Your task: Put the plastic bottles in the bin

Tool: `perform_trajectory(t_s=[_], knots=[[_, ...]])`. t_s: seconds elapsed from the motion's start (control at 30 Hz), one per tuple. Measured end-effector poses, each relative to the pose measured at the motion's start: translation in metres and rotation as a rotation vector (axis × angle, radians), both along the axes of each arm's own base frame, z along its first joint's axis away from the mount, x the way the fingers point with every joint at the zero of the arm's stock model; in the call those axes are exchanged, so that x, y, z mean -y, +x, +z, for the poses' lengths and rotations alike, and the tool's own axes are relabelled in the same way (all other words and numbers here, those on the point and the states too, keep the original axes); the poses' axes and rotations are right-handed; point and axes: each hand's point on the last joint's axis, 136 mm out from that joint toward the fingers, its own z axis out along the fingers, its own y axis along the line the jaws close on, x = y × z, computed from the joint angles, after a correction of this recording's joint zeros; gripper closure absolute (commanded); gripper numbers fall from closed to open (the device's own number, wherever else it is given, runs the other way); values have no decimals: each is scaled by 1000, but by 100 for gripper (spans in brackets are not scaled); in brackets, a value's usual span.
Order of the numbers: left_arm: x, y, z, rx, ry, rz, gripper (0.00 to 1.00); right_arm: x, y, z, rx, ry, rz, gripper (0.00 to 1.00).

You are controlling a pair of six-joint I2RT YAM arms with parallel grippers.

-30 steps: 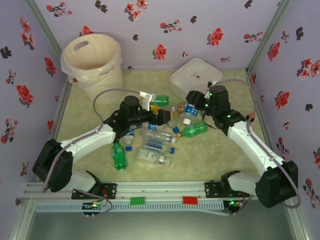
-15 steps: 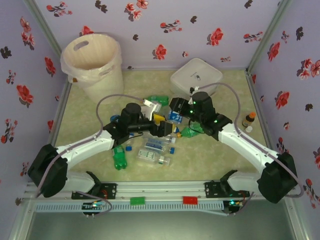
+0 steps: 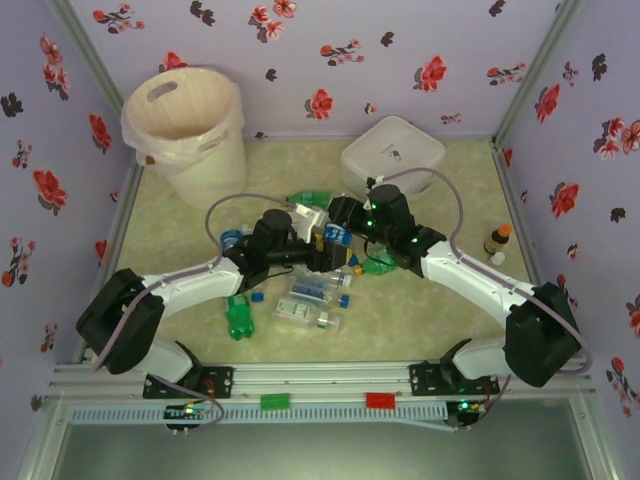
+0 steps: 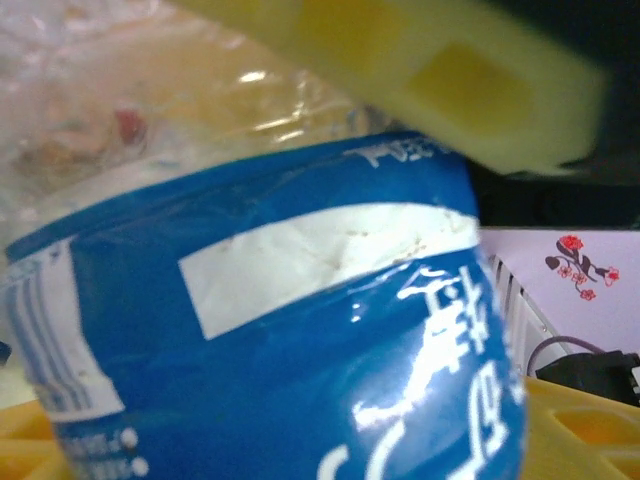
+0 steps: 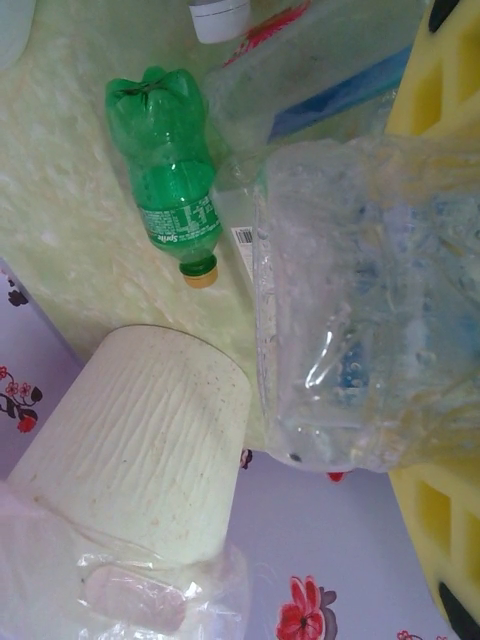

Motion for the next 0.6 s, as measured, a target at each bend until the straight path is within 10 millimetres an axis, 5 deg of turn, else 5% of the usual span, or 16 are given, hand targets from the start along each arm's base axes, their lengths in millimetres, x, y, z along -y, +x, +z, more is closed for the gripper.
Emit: perform_trajectory(t_s=[0.3, 0.43, 0.6], knots=[[-3, 8, 4, 21, -12, 25, 45, 0, 4, -2, -5, -4, -15, 12], [-11, 20, 7, 26, -14, 62, 47, 7, 11, 3, -5, -35, -30, 2], [-43, 46, 16, 17, 21, 174, 51, 34, 37, 33, 54, -37, -105, 0]])
